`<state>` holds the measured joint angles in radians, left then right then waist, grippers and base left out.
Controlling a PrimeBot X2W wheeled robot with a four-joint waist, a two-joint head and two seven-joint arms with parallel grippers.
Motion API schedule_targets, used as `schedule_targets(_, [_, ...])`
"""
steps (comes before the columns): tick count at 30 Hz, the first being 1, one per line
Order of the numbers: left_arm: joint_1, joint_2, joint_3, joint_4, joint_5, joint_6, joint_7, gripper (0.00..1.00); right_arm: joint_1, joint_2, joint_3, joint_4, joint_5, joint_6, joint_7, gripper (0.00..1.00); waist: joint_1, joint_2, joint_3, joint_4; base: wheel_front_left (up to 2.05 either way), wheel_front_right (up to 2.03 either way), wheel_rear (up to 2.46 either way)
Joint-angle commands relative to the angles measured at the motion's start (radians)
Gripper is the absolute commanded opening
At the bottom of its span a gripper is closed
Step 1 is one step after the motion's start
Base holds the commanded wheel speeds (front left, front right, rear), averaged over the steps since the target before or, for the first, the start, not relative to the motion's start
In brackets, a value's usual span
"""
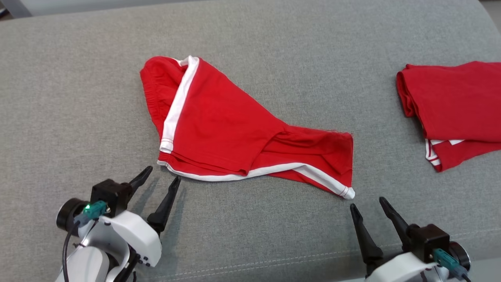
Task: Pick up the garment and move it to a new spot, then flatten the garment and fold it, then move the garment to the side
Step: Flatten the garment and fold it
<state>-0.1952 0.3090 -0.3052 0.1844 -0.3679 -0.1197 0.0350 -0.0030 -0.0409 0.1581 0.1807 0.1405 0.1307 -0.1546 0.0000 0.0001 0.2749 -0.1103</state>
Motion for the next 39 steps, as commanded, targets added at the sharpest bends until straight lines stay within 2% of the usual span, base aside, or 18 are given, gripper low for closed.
schedule_targets(1, [-0.056,0.029,0.032,-0.015,-0.007,-0.004,-0.004,1.00,-0.037,-0.009,0.032,-0.011,0.006,0.000,-0.018,1.00,0.0000,-0.0001,0.022,-0.008,0.00,0.00,0.00])
schedule_targets(12, [-0.135,0.058,0.001,0.032,-0.003,-0.007,-0.021,1.00,-0.131,-0.009,0.095,0.074,0.015,0.000,-0.052,1.00,0.0000,-0.0001,0.068,-0.017,0.00,0.00,0.00])
schedule_targets(13, [-0.140,0.059,-0.001,0.036,-0.003,-0.007,-0.024,1.00,-0.138,-0.009,0.099,0.079,0.015,0.000,-0.054,0.64,0.0000,-0.0001,0.070,-0.017,0.00,0.00,0.00])
schedule_targets(14, [-0.146,0.061,-0.003,0.040,-0.002,-0.007,-0.028,1.00,-0.144,-0.009,0.102,0.083,0.015,0.000,-0.056,0.47,0.0000,-0.0001,0.071,-0.017,0.00,0.00,0.00])
schedule_targets(15, [-0.150,0.062,-0.004,0.045,-0.001,-0.008,-0.033,0.71,-0.150,-0.009,0.109,0.089,0.013,0.000,-0.057,0.24,0.0000,-0.0001,0.072,-0.018,0.00,0.00,0.00])
schedule_targets(16, [-0.154,0.062,-0.006,0.048,0.001,-0.007,-0.038,0.35,-0.154,-0.009,0.113,0.095,0.012,0.000,-0.057,0.00,0.0000,-0.0001,0.072,-0.018,0.00,0.00,0.00])
schedule_targets(17, [-0.156,0.062,-0.006,0.050,0.002,-0.006,-0.043,0.00,-0.157,-0.009,0.115,0.100,0.012,0.000,-0.058,0.00,0.0000,-0.0001,0.071,-0.018,0.00,0.00,0.00])
schedule_targets(23, [-0.117,0.068,-0.016,0.025,0.004,0.008,-0.040,0.00,-0.133,-0.017,0.108,0.090,0.017,0.000,-0.057,0.00,0.0000,-0.0001,0.063,-0.013,0.00,0.00,0.00])
schedule_targets(30, [0.000,0.073,-0.013,-0.097,-0.028,0.052,0.029,0.00,-0.063,-0.054,0.101,0.005,0.024,0.000,-0.023,0.00,0.0000,-0.0001,0.058,-0.005,0.00,0.00,0.00])
schedule_targets(36, [0.154,0.098,0.022,-0.353,-0.119,0.096,0.150,0.00,0.044,-0.172,0.091,-0.172,0.089,0.000,0.091,0.00,0.0000,-0.0001,0.071,0.021,0.00,0.00,0.00])
schedule_targets(39, [0.183,0.124,0.042,-0.480,-0.177,0.092,0.216,0.00,0.071,-0.256,0.079,-0.291,0.150,0.000,0.186,0.00,0.0000,-0.0001,0.086,0.037,0.00,0.00,0.00])
